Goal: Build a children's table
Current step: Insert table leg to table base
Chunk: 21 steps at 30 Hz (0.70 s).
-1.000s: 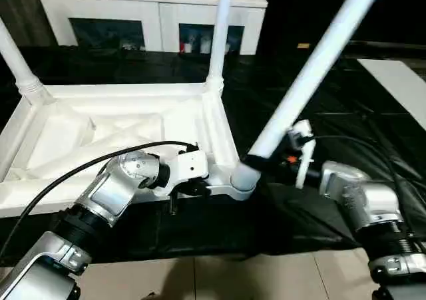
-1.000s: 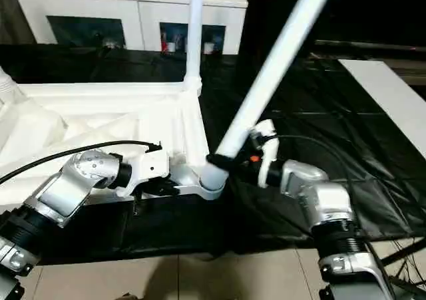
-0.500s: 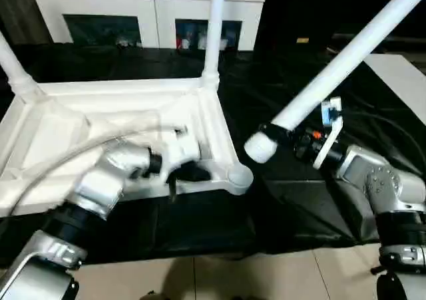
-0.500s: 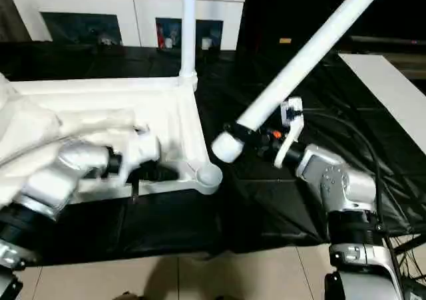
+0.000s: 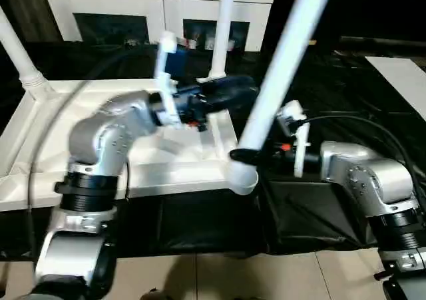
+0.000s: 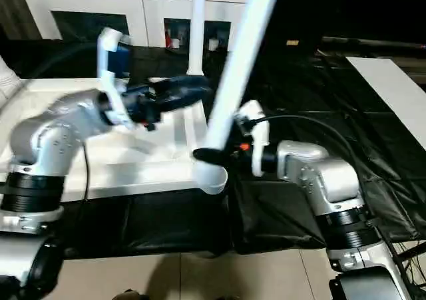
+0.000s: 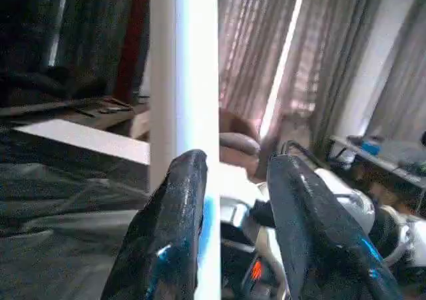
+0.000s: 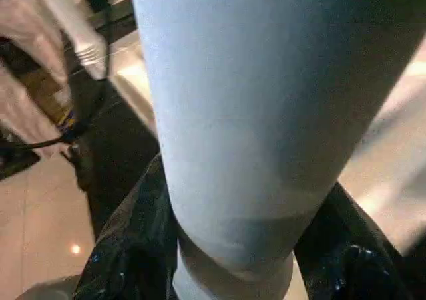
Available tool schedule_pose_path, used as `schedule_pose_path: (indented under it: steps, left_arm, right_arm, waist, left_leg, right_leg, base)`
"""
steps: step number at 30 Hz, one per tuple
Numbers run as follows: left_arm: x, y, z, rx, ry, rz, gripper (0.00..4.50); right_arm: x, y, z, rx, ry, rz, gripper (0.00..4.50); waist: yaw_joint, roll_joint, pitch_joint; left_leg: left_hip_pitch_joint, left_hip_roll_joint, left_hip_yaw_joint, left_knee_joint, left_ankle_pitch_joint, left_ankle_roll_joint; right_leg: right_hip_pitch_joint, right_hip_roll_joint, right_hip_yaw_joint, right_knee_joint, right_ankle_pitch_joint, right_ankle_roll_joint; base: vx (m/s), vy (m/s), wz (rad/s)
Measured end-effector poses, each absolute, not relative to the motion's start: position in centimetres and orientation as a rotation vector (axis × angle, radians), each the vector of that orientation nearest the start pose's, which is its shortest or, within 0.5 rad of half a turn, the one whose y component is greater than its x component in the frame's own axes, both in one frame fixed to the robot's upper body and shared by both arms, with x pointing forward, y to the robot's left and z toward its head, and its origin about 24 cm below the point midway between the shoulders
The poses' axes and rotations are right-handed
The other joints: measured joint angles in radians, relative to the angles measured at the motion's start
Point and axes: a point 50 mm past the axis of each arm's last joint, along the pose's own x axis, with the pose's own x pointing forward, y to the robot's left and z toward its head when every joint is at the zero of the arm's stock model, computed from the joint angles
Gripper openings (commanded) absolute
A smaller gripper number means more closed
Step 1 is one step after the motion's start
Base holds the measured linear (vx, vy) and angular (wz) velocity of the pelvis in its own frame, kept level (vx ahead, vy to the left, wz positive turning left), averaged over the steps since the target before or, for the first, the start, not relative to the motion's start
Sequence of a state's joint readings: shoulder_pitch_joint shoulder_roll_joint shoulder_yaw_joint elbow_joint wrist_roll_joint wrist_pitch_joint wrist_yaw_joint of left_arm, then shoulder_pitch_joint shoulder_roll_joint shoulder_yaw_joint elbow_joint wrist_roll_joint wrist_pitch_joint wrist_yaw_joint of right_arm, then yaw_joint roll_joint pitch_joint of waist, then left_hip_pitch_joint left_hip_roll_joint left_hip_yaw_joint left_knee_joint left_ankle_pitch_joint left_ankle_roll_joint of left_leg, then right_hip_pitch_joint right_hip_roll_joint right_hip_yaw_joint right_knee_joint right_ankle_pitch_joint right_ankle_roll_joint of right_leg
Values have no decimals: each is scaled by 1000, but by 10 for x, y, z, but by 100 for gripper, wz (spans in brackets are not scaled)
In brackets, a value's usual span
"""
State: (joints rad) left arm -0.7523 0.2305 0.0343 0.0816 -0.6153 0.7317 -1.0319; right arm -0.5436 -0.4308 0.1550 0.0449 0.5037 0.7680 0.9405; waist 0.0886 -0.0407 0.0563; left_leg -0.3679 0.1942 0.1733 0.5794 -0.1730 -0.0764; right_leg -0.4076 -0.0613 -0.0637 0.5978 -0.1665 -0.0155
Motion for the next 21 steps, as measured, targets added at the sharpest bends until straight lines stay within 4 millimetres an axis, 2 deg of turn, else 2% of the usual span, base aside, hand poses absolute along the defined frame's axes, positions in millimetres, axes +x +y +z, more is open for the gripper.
schedule_pose_path:
  steps: [4, 5, 8, 12, 16, 17, 19, 21]
  left_arm:
    - [313, 85, 204, -296, -24, -1420, 219]
    - [313, 83, 203, -299, -19, -1413, 242]
    - [313, 81, 202, -310, -8, -1409, 253]
    - [315, 80, 202, -306, 7, -1362, 294]
    - [321, 76, 194, -343, 45, -1289, 328]
    - [322, 74, 194, -355, 46, -1284, 341]
    - [323, 77, 195, -363, 42, -1270, 341]
    - [322, 79, 196, -379, 41, -1275, 378]
  right_arm:
    - [301, -123, 124, 90, 387, 1203, 186]
    - [301, -123, 124, 89, 392, 1202, 186]
    - [300, -125, 122, 80, 410, 1198, 186]
    - [300, -125, 120, 60, 428, 1194, 186]
    - [291, -107, 121, 29, 427, 1291, 186]
    - [291, -105, 120, 23, 428, 1299, 186]
    - [290, -105, 121, 19, 425, 1299, 186]
    - [290, -106, 121, 15, 427, 1298, 186]
  waist:
    - [0, 0, 0]
    - [0, 0, 0]
    - [0, 0, 0]
    - [0, 0, 0]
    - [-1, 0, 0]
    - [1, 0, 0]
    - [1, 0, 0]
    - [2, 0, 0]
  left_leg:
    - [0, 0, 0, 1, 0, 0]
    - [0, 0, 0, 2, 0, 0]
    - [0, 0, -1, 4, 0, 0]
    - [0, 0, -1, 6, 0, 0]
    - [0, 2, -1, 8, 0, 0]
    - [0, 2, -1, 9, 0, 0]
    - [0, 2, -1, 10, 0, 0]
    - [0, 2, -2, 11, 0, 0]
  right_leg:
    - [0, 0, 0, 1, 0, 0]
    - [0, 0, 0, 1, 0, 0]
    - [0, 0, 0, 2, 0, 0]
    - [0, 0, 0, 5, 0, 0]
    - [0, 1, 0, 7, 0, 0]
    - [0, 0, 0, 7, 0, 0]
    - [0, 0, 0, 8, 0, 0]
    - [0, 0, 0, 8, 0, 0]
  base:
    - [0, 0, 0]
    - [0, 0, 0]
    - [0, 0, 0]
    - [0, 0, 0]
    - [0, 0, 0]
    - [0, 0, 0]
    - [0, 0, 0]
    - [0, 0, 0]
